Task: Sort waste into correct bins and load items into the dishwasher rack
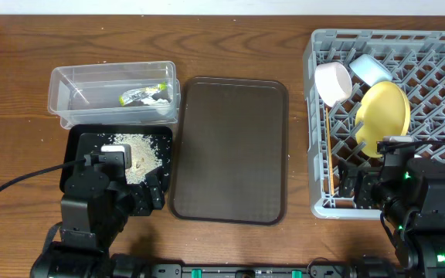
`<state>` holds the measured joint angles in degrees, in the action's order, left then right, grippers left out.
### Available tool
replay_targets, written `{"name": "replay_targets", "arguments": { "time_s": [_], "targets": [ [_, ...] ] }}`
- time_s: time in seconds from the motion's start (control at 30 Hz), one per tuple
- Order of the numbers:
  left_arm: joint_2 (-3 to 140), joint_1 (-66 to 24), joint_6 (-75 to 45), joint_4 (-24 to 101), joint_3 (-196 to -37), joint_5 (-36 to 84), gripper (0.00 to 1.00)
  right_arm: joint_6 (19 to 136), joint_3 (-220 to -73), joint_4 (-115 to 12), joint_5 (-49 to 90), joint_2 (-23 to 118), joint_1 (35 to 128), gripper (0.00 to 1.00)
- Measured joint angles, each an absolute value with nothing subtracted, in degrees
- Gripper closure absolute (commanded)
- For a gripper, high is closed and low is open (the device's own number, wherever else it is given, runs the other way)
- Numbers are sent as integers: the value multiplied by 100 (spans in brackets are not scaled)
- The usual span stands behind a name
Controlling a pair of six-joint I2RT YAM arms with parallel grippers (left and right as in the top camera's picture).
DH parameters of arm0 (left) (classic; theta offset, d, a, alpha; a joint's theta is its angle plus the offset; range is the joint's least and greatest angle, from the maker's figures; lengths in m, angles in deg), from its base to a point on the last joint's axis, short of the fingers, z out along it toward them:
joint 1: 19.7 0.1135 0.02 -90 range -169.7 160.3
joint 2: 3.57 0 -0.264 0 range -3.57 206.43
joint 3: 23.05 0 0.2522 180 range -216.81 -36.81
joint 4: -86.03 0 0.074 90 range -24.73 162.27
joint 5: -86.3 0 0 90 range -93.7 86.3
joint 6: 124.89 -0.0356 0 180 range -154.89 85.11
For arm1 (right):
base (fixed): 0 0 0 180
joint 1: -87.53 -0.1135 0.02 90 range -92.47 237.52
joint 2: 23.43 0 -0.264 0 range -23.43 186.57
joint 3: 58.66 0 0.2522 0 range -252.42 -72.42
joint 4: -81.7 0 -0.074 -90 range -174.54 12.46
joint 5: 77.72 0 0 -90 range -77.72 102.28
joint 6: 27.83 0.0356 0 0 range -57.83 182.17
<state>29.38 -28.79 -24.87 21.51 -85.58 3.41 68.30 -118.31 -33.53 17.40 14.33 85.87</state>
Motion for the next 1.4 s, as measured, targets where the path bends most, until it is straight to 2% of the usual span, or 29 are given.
{"name": "replay_targets", "arguments": {
  "time_s": [0.23,0.27,0.37,0.53,0.77,1.1,1.4],
  "targets": [
    [2936,-2879,-2487,2148,-8558,343,8,6830,-11831,-3157,1738,1433,8587,1],
    [2938,-2879,-2487,2148,-8558,343,4,6826,-11831,-3157,1716,1433,8587,1],
    [2938,-2879,-2489,2148,-8558,341,3,6800,-11831,-3166,1581,1431,8587,1],
    [2938,-2879,-2487,2148,-8558,341,3,6780,-11790,-3561,1478,1332,8590,1],
    [2938,-2879,-2487,2153,-8550,341,3,6603,-11193,-4789,1419,624,8590,1],
    [2938,-2879,-2487,2153,-8534,341,2,6546,-9132,-6678,1395,-1361,8587,1],
    [2938,-2879,-2487,2151,-8534,341,2,6537,-7803,-8241,1330,-2239,8590,1]
  ]
}}
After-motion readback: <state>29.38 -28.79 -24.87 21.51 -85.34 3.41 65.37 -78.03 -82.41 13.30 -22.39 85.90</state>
